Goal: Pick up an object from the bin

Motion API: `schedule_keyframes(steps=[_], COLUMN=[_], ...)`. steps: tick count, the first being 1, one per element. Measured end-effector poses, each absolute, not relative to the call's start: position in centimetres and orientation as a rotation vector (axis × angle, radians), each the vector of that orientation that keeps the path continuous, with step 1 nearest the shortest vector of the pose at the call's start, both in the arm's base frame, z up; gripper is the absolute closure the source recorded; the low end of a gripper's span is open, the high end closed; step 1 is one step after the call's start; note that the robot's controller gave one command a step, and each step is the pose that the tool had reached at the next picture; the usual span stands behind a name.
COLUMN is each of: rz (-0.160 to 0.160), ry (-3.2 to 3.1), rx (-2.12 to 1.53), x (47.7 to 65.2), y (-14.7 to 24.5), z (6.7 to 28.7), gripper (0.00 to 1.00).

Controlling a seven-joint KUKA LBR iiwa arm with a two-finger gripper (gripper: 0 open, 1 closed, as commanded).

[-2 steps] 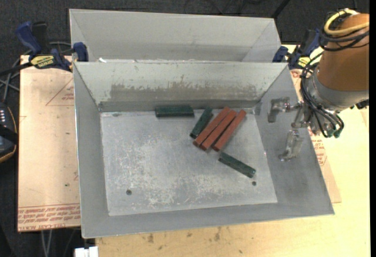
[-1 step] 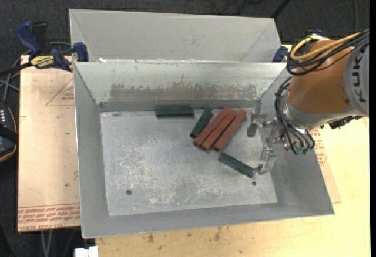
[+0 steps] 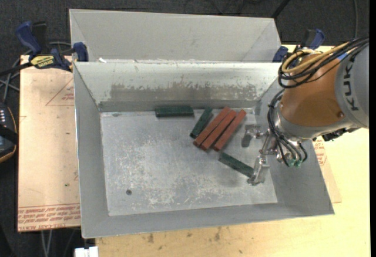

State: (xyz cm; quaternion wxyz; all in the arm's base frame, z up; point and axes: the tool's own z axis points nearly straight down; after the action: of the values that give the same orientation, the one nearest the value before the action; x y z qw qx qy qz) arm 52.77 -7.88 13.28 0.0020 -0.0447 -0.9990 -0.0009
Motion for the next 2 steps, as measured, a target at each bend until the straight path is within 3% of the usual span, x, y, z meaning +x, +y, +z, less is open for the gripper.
schedule_keyframes(steps=[1, 2], rz=[-0.002, -0.001], ry=[-3.125, -3.123], rx=[-0.321, -0.385], x=[53.1, 51.1], y=[-5.1, -4.9], z=[12.8, 7.3], gripper=[0.0, 0.0])
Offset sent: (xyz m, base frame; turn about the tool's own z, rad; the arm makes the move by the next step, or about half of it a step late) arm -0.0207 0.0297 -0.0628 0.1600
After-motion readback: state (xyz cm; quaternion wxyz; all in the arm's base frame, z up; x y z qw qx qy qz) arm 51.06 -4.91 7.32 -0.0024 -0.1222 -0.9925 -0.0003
